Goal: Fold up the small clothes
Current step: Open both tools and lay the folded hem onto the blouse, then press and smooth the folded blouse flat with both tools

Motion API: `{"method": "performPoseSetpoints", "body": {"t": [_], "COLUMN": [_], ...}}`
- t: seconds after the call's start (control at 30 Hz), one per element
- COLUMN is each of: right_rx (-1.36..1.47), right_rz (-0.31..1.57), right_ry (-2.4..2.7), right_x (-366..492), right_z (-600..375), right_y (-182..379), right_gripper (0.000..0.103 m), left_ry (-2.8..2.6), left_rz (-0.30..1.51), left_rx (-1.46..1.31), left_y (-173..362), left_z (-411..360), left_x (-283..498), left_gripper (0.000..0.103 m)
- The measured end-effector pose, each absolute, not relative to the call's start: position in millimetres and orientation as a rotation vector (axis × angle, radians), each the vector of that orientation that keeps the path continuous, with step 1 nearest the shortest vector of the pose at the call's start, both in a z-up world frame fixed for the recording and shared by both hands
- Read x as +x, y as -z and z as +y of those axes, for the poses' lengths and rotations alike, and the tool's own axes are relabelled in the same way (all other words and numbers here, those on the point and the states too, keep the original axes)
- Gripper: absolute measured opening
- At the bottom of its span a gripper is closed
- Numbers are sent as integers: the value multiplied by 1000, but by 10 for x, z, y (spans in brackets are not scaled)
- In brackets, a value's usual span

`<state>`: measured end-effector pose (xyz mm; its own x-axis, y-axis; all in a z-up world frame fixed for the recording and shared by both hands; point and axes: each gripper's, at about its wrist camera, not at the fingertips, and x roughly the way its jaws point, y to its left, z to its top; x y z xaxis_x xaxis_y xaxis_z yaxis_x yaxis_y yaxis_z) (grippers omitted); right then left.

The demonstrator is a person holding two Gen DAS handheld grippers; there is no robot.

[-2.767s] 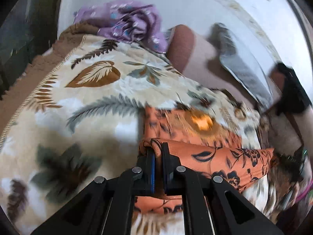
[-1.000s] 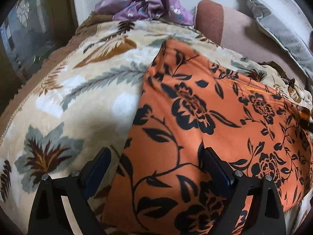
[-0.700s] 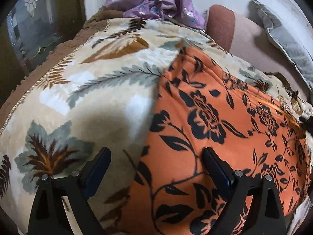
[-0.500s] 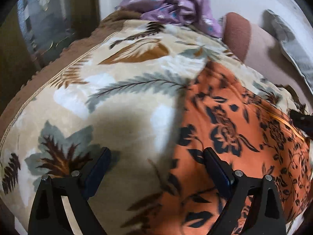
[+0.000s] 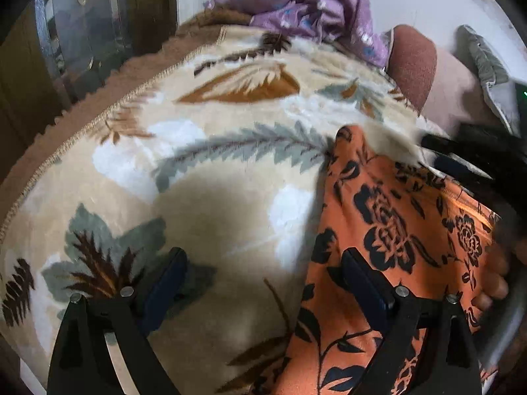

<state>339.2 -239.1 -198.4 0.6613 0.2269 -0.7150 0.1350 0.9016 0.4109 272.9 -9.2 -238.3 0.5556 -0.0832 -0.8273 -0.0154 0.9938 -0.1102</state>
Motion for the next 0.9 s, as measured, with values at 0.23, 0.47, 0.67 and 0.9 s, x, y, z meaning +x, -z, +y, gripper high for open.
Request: {"method": "performPoseSetpoints", "body": {"t": [0.23, 0.47, 0.67, 0.9], "right_rx": [394, 421, 402, 444], "right_rz": [807, 931, 916, 827], "right_ry": [202, 322, 416, 423], "right_x": [1976, 1498, 2103, 1735], "right_z": [-3682, -4330, -4643, -4664], "right_y": [1640, 2040, 2325, 2008], "right_gripper": [40, 41, 41, 41], "left_ry": [143, 155, 130, 145], "left_rz": [925, 926, 935, 916], "left_rx": [-41, 68, 109, 120], "left_y": [2261, 2413, 2515, 2451], "left_z": [-373, -650, -715, -744], "left_x": [2521, 2444, 2523, 2450], "left_gripper": [95, 95, 95, 95]}}
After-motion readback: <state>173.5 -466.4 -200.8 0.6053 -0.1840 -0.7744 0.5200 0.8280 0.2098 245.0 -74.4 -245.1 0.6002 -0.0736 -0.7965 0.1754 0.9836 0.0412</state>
